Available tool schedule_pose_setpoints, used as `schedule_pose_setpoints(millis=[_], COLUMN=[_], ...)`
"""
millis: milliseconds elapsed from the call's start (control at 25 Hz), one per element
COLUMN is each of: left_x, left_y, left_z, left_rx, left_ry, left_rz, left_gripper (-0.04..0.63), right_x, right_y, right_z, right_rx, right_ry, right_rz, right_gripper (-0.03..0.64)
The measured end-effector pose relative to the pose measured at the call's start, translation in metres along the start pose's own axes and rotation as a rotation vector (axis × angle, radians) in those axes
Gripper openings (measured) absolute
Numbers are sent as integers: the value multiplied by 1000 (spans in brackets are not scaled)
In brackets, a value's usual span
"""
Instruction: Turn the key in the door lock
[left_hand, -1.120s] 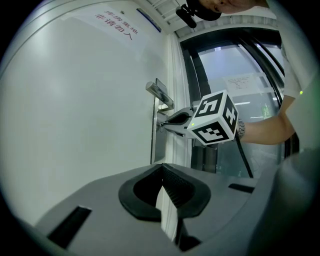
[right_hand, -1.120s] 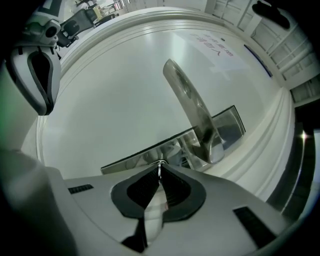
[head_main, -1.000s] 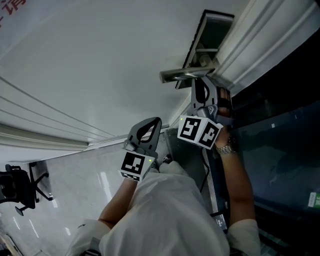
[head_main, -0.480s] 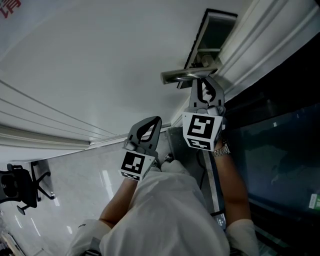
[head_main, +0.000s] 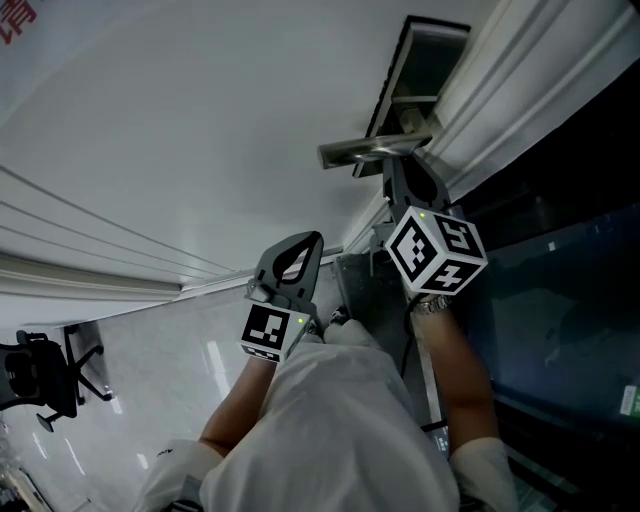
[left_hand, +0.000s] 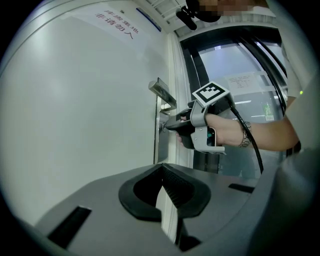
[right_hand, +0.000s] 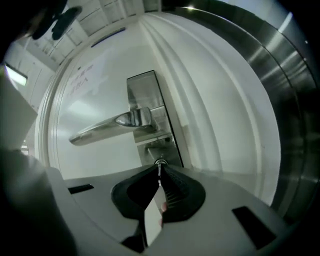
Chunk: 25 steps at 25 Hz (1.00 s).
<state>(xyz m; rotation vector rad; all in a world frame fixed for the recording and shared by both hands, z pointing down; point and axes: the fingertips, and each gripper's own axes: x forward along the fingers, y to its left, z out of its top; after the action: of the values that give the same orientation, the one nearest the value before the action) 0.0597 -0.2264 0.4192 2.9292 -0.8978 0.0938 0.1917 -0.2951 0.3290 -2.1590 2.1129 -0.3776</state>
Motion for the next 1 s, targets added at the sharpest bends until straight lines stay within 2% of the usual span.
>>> schedule_pose_setpoints(millis=[240,400,520,720,800,880,1000], left_x=[-2,-4,-6,-10,-11,-12,-12], left_y=[2,3,3,2,1,0,-4], left_z=[1,2,1,-1,-2,-2,-1], left_rx=[-2,-2,-5,-3,-5,-5,-2], left_ry=[-5,-9,-9,-6,-5,-5,-7], left_rz=[9,12,13,15,15,12,4], left_gripper=[6,6,6,6,6,6,6], right_x=[0,0,0,0,-2,-7,-12], right_y=[-6,-7,-7,-7,-7,-6,0], right_z=[-3,-3,-3,-4,-5,-4,-4], right_rx=[332,464,525,559,542,491,361], right_ry=[-20,-25,-25,0,11,10,31], right_rz=[28,28,39,76,83,86,104], right_gripper=[12,14,11,12,25,65,102])
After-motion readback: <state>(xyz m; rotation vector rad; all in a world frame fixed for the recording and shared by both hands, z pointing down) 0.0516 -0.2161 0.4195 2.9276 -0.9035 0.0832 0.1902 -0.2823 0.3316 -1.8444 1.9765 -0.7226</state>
